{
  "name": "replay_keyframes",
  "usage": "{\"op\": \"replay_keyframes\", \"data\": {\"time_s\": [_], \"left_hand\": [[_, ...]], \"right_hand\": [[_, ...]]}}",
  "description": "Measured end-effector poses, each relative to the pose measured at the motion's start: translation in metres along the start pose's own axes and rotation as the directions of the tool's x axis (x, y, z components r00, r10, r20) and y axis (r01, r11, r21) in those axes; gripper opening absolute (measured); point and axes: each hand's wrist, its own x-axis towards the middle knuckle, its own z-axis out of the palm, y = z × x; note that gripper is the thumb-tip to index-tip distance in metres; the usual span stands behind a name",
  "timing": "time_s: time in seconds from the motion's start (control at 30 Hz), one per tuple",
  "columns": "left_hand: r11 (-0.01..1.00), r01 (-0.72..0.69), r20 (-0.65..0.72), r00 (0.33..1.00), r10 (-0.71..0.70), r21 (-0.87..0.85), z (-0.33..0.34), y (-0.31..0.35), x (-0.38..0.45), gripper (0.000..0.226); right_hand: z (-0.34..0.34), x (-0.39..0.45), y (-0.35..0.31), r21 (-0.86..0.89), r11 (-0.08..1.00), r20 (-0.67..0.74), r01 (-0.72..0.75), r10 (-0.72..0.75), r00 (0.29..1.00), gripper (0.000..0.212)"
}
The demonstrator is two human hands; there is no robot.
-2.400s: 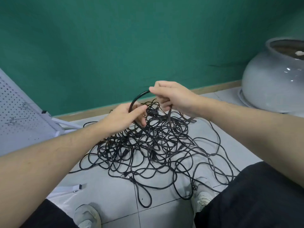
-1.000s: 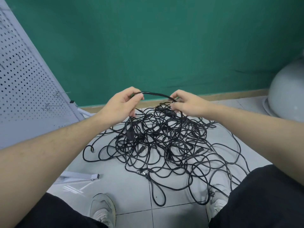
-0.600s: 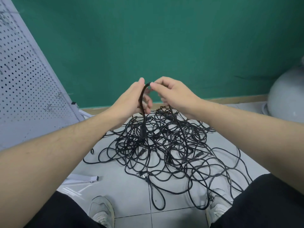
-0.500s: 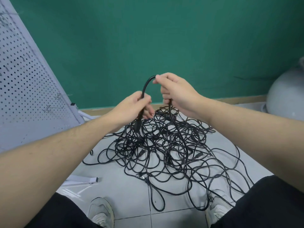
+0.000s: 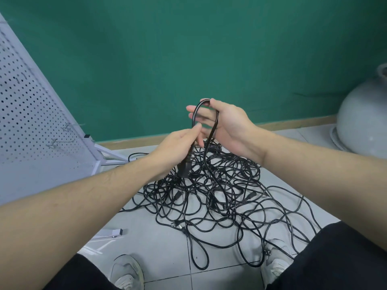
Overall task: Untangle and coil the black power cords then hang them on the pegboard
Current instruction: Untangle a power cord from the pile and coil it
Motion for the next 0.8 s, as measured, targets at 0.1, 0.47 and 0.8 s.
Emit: {"op": "replay_keyframes", "data": {"time_s": [0.1,0.47,0.8], "left_hand": [[0.979,0.076,0.192,0.981,-0.039,-0.188,0.012,0.000,-0.006,0.024],[0.848,0.023,0.086,0.996,0.026,-0.529,0.019,0.009,0.001,0.021],[0.883,0.023,-0.176,0.977,-0.118,-0.469,-0.002,0.011,0.014,0.025]], "right_hand": [[-0.006,0.003,-0.005,-0.030,0.999,-0.083,0.038,-0.040,0.996,0.023],[-0.033,-0.007,0.007,-0.279,0.948,0.088,-0.153,0.184,0.979,0.042],[-0.045,-0.024,0.018,-0.932,0.361,0.180,-0.013,0.495,0.850,0.028]]}}
